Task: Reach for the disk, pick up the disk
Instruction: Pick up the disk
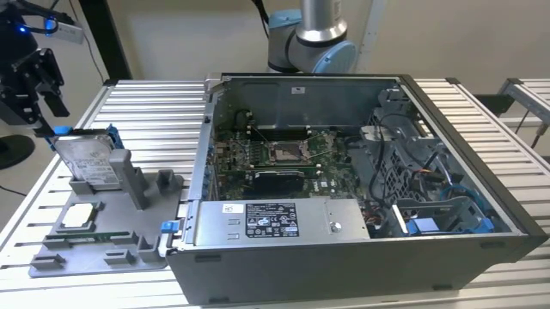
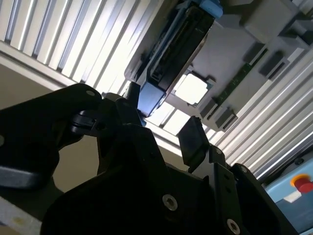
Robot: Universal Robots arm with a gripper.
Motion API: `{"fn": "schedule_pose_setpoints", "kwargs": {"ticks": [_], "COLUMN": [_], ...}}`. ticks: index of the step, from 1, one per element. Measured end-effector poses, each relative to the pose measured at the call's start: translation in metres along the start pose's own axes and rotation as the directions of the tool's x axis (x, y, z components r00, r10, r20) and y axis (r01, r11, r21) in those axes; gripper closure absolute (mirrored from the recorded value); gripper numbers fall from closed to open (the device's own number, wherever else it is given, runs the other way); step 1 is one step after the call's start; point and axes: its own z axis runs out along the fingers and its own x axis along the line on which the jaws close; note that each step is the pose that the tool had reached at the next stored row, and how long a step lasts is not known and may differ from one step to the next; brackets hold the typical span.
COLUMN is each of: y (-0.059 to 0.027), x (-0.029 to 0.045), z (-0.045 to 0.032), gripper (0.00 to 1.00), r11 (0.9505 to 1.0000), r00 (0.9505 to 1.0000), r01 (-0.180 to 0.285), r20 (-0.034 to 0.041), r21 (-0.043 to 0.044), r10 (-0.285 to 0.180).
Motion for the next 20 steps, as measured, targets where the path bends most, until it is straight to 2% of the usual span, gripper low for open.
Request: {"fn": "schedule_pose_setpoints", "kwargs": {"ticks": [12,20], "y": [0.0002,0.0003], "x": [-0.0017,-0.0057], "z": [0.0181,0.0319], "gripper": [0.0,0.0], "r11": [1.0,1.0], "r00": [1.0,1.0], "r01": [0.0,0.0], "r20": [0.0,0.0], "r21": [-0.0004,-0.0004], "r10": [0.0,0.0]}}
